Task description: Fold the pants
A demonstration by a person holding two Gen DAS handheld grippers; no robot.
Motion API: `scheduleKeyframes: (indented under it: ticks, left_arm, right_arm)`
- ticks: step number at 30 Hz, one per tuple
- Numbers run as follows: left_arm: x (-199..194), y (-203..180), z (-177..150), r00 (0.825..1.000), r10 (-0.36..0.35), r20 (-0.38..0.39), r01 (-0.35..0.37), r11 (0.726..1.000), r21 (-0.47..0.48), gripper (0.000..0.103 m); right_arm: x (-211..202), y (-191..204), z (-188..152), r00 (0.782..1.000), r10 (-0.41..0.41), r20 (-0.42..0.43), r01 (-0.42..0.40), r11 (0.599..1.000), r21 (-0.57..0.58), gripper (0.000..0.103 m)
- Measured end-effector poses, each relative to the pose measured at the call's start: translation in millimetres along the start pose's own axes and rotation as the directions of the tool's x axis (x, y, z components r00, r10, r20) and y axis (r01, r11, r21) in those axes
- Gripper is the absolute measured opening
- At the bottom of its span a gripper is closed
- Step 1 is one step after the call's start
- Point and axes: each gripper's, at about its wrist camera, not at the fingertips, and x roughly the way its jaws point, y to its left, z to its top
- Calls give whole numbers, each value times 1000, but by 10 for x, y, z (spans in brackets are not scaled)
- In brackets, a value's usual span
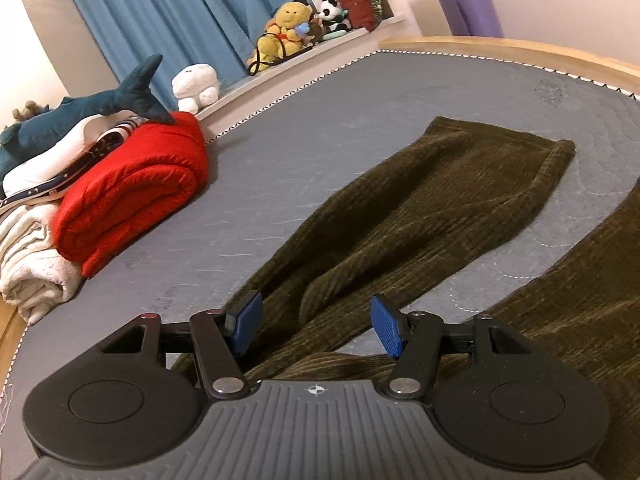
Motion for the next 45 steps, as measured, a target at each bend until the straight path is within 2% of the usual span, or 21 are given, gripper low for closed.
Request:
scheduleKeyframes:
  ticks: [3, 5, 6, 9, 11, 13, 18, 21, 22, 24, 28, 31, 36, 39, 41, 43, 45]
  left_arm:
    - [17, -27, 1, 1000, 18, 9, -18, 1000, -2, 37]
    - [46, -81, 1, 999, 49, 17, -49, 999, 14, 26]
    - [44, -98, 11, 998, 61, 27, -62, 998, 25, 14]
    - [38, -146, 44, 996, 52, 75, -56, 997, 51, 6]
    - [-5, -158, 42, 994, 47, 101, -52, 997, 56, 6]
    - [-6, -148, 40, 994, 45, 97, -50, 998, 49, 6]
    - [30, -73, 26, 997, 52, 65, -53, 999, 2, 6]
    - [22, -79, 62, 997, 38, 72, -38, 999, -3, 6]
    - [24, -79, 72, 997, 36, 73, -36, 999, -6, 6]
    - [31, -92, 83, 997, 32, 71, -32, 999, -8, 6]
    - [67, -85, 121, 998, 24, 61, -24, 1000, -8, 5]
    - [84, -68, 167, 998, 11, 54, -10, 1000, -4, 5]
    - [103, -39, 181, 999, 9, 47, -9, 1000, -1, 5]
    - [101, -40, 198, 999, 6, 44, -6, 1000, 2, 4]
    - [85, -42, 194, 999, 3, 49, -3, 1000, 11, 4]
    - [66, -39, 192, 999, 0, 53, 0, 1000, 15, 4]
    - [32, -21, 186, 998, -6, 57, 5, 1000, 16, 4]
  right_arm:
    - [26, -41, -5, 1000, -20, 2, 20, 1000, 2, 62]
    - [61, -70, -19, 999, -38, -3, 38, 999, 10, 62]
    - [79, -88, -28, 999, -44, -8, 44, 999, 15, 62]
    - [133, -93, -53, 997, -69, -18, 70, 997, 24, 62]
    - [143, -88, -56, 997, -82, -9, 82, 996, 20, 55]
    - [115, -84, -48, 995, -96, 12, 96, 995, 26, 39]
    - [151, -197, 213, 998, -68, -7, 69, 995, 78, 34]
    - [306, -243, 484, 995, -103, 7, 102, 989, 111, 39]
    - [379, -233, 569, 993, -115, 10, 113, 987, 113, 49]
    - [581, -200, 713, 994, -113, -2, 113, 988, 108, 58]
    - [1069, -114, 852, 991, -104, -80, 113, 986, 123, 60]
    - [1427, -25, 906, 987, -105, -121, 117, 988, 99, 71]
    - [1817, 41, 873, 976, -151, -156, 168, 980, 103, 70]
    - [1913, 92, 867, 954, -263, -145, 268, 963, 17, 69]
    - [1894, 40, 854, 937, -314, -151, 319, 948, 8, 55]
    - [1822, -37, 859, 942, -293, -162, 303, 952, 39, 18]
    - [1676, -113, 874, 947, -284, -150, 294, 955, 46, 12]
